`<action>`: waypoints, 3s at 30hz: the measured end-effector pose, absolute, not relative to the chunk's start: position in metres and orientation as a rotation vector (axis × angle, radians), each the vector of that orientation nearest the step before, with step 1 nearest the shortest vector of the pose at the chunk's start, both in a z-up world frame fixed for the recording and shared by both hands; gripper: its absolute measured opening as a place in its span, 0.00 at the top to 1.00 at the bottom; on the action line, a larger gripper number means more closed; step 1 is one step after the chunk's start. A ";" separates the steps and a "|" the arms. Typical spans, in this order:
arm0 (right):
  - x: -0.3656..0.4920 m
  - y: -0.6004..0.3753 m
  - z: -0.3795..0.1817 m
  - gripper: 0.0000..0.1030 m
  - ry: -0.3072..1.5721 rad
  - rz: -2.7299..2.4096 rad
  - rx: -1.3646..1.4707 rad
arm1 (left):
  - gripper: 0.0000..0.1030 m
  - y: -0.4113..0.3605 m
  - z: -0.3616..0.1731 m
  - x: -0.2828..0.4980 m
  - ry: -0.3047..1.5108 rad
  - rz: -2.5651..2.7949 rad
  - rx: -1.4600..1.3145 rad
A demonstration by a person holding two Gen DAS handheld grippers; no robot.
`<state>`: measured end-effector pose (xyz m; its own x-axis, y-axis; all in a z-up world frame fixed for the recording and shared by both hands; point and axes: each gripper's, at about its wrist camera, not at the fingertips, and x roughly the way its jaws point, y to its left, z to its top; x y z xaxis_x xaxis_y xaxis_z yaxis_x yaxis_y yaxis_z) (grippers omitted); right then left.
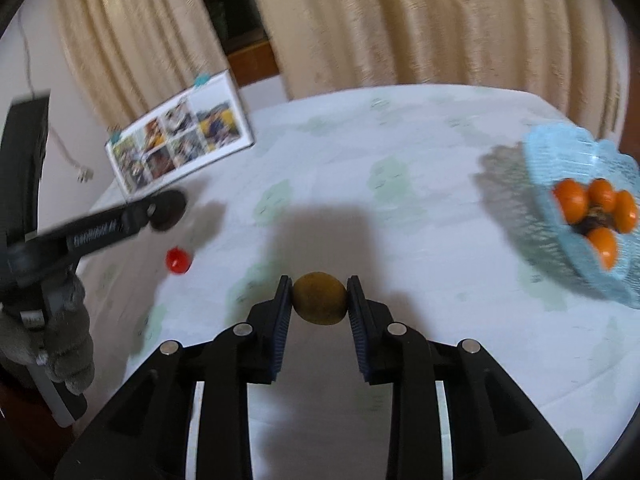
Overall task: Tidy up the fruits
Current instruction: 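Carry the small yellow fruit into the blue basket and open the right gripper, then carry the dark brown fruit into the blue basket and open the left gripper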
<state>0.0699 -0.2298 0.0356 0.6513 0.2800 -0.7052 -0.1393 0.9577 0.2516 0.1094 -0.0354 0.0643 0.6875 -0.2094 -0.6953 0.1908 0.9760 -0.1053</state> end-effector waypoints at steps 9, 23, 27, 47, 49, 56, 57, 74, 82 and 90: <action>0.060 -0.303 0.061 0.72 0.724 0.088 0.272 | 0.61 -0.046 0.064 0.106 0.788 -0.234 -0.018; 0.038 -0.415 0.070 0.72 0.626 -0.194 0.377 | 0.61 -0.073 0.071 0.100 0.788 -0.261 0.003; 0.036 -0.433 0.062 0.72 0.627 -0.243 0.394 | 0.61 -0.083 0.074 0.098 0.785 -0.274 0.019; -0.010 -0.461 0.063 0.47 0.399 -0.478 0.363 | 0.61 -0.180 0.089 0.084 0.787 -0.418 0.124; -0.011 -0.461 0.063 0.47 0.389 -0.484 0.361 | 0.61 -0.197 0.090 0.083 0.789 -0.447 0.137; -0.017 -0.460 0.064 0.44 0.355 -0.487 0.361 | 0.61 -0.255 0.092 0.076 0.778 -0.548 0.189; -0.019 -0.460 0.064 0.43 0.345 -0.490 0.359 | 0.61 -0.263 0.091 0.076 0.779 -0.559 0.195; -0.030 -0.467 0.066 0.35 0.312 -0.516 0.421 | 0.60 -0.356 0.087 0.066 0.766 -0.729 0.249; -0.032 -0.467 0.065 0.35 0.309 -0.521 0.435 | 0.58 -0.334 0.095 0.079 0.771 -0.679 0.199; -0.030 -0.465 0.065 0.34 0.314 -0.533 0.429 | 0.32 -0.302 0.106 0.084 0.772 -0.614 0.165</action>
<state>-0.0304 -0.4654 0.0646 0.8176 -0.4195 -0.3943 0.5480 0.7771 0.3096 0.0838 -0.3018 0.1057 0.5525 -0.4583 -0.6962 0.5757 0.8139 -0.0790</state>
